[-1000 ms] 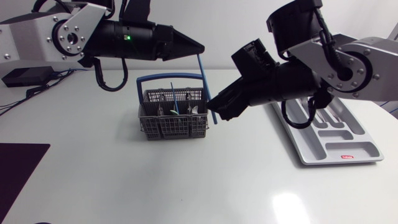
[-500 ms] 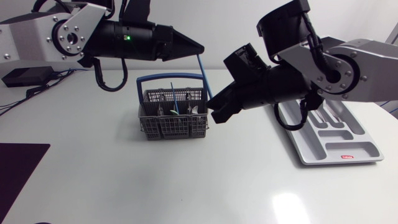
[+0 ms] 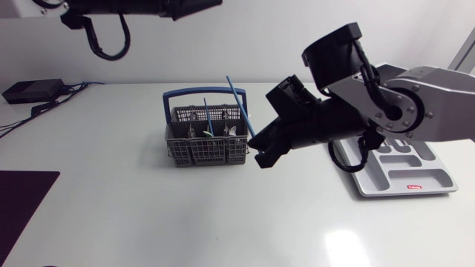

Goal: Unload the cutlery basket into the drawer organizer.

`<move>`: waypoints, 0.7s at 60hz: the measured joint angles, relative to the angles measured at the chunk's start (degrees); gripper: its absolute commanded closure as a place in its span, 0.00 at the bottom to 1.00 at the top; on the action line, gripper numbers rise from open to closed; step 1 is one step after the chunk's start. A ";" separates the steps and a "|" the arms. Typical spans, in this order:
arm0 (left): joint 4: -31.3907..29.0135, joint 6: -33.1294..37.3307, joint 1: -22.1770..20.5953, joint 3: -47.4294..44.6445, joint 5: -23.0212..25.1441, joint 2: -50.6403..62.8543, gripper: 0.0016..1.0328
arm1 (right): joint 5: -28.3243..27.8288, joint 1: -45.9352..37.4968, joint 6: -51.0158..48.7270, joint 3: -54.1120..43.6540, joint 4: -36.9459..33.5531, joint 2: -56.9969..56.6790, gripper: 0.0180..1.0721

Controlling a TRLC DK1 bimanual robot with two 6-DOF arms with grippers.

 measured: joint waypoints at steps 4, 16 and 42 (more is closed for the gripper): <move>-0.22 0.04 2.38 2.16 -0.02 0.00 0.41 | -0.11 -2.14 -0.07 -1.18 -0.50 -0.02 0.95; -10.38 10.67 7.15 4.90 -4.20 -0.02 0.37 | -0.11 -14.84 -1.64 -3.74 -1.09 -0.04 0.95; -18.18 44.09 -0.22 -10.05 -29.73 -1.62 0.36 | 3.85 -43.04 -4.57 -0.74 -2.40 11.08 0.94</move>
